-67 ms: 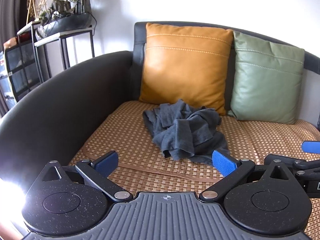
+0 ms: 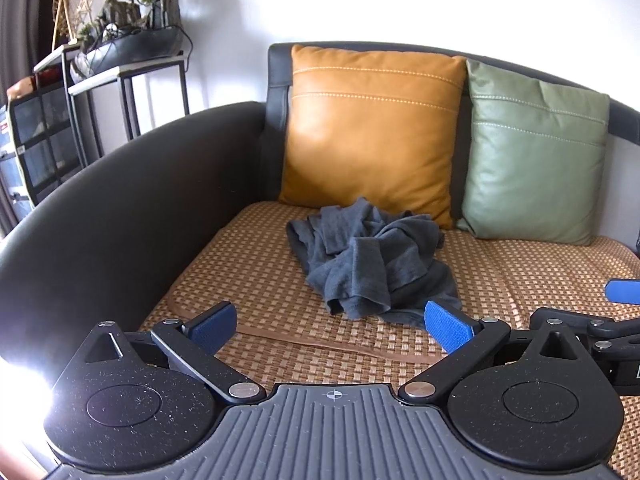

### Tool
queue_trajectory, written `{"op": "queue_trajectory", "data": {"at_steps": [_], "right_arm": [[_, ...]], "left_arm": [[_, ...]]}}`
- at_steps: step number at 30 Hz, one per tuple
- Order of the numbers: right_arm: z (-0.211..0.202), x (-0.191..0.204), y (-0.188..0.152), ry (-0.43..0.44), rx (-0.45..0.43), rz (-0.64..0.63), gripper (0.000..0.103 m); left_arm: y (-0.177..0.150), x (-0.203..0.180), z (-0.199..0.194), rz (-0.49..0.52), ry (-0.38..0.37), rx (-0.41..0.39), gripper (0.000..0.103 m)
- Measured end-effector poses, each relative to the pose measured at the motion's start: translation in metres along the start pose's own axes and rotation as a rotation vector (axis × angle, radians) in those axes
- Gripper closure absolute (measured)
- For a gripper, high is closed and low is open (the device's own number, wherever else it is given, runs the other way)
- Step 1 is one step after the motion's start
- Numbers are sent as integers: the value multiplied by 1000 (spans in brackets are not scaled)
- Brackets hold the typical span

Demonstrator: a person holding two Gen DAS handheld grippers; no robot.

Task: Fold clothes

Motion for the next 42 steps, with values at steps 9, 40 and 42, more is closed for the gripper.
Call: {"op": "queue_trajectory", "data": {"at_steps": [9, 40, 42], "right_arm": [[2, 3, 0, 1, -7, 6, 0], [14, 3, -6, -19, 58, -13, 0], [15, 3, -6, -19, 60, -13, 0]], "left_arm": [[-3, -2, 4, -1, 9, 24, 0], [1, 1, 12, -8, -1, 22, 0], [1, 1, 13, -7, -1, 23, 0]]}}
Point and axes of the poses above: each gripper's, at about its wrist camera, not at the fingertips, and z roughly the way its jaws point, x to its left, y to its top, the point moved 10 cm from there along z, roughly the way its jaws point, and after that the axes turned 11 degrees about -x, right-handed, at the moved point
